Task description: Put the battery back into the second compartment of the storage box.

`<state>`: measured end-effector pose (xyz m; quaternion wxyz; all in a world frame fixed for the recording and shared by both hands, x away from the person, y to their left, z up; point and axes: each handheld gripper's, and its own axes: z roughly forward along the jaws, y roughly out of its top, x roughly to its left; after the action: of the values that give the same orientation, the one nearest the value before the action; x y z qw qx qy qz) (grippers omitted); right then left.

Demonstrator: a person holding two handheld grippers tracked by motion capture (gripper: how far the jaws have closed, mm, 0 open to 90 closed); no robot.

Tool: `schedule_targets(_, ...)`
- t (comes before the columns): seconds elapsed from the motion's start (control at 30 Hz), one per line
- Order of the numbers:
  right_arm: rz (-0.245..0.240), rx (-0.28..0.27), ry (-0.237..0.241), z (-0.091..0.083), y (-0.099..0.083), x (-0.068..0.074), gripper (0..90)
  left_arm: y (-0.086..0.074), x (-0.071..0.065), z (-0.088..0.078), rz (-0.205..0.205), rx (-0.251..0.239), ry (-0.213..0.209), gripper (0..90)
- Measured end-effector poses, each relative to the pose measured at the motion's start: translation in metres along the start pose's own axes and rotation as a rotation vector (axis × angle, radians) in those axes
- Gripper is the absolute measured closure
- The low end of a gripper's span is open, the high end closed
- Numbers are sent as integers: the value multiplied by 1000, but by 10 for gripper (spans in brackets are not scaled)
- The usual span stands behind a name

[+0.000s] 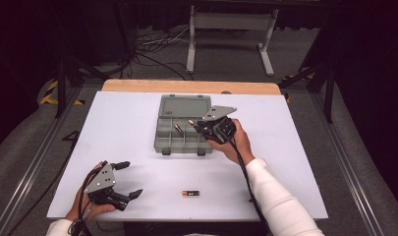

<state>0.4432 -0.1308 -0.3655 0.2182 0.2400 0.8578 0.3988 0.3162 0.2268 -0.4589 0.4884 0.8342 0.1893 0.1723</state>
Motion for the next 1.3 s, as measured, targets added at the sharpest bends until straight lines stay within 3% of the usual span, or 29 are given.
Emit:
schedule_targets(0.57, 86, 64, -6, 51, 19, -5, 778, 0, -1, -2, 0, -15, 3, 38)
schedule_targets(0.83, 94, 100, -7, 76, 22, -1, 778, 1, -2, -4, 6, -22, 6, 41)
schedule_targets(1.3, 109, 162, -18, 101, 23, 7, 778, 0, -1, -5, 2, -30, 0, 42)
